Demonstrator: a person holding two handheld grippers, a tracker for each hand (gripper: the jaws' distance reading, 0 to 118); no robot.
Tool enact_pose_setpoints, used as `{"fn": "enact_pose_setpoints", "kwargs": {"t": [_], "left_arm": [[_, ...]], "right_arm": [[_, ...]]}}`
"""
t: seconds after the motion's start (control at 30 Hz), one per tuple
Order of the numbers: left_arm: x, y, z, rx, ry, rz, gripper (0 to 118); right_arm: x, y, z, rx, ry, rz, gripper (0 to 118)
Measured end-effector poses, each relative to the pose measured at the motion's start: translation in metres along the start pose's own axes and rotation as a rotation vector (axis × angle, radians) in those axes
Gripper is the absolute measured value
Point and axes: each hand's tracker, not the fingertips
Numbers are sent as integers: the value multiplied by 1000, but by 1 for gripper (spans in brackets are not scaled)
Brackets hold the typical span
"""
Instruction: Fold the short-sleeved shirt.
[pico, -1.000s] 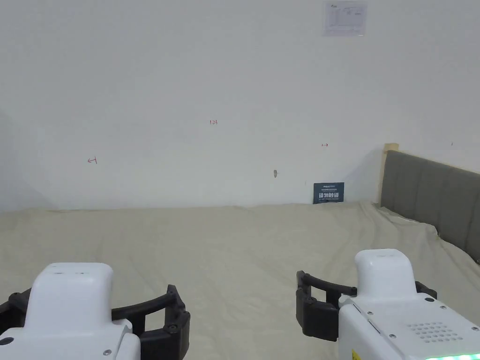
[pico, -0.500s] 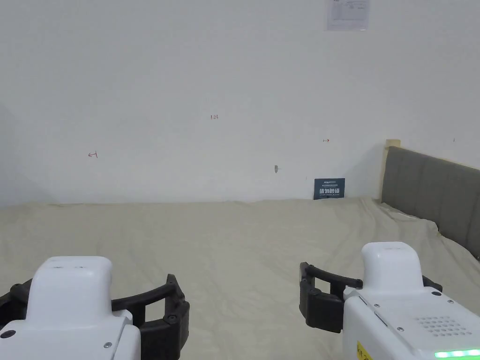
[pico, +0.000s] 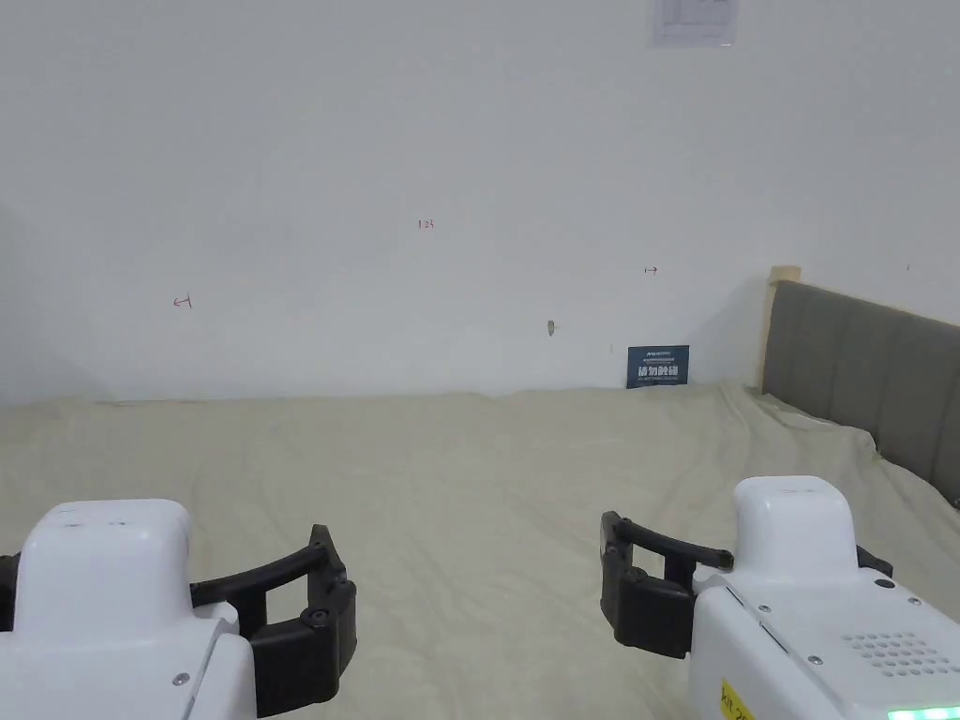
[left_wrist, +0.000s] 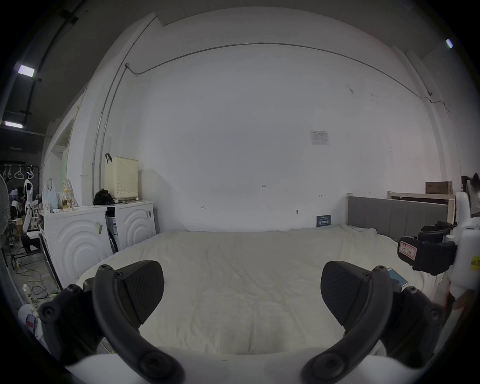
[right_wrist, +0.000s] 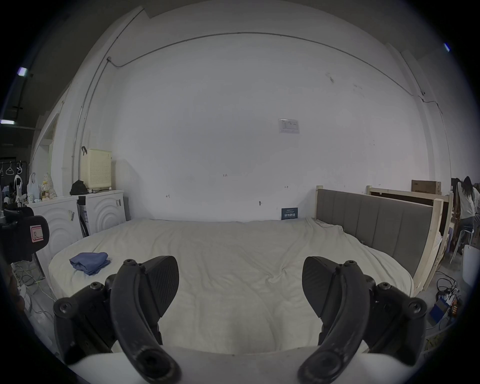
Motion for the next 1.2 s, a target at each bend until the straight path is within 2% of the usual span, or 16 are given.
{"fn": "enact_pose_setpoints", "kwargs": {"t": [1.2], "left_arm": [[4,-5,-10,14,-15,-12,118]], "right_arm": [[0,-1,2,10,-11,7,100]]}}
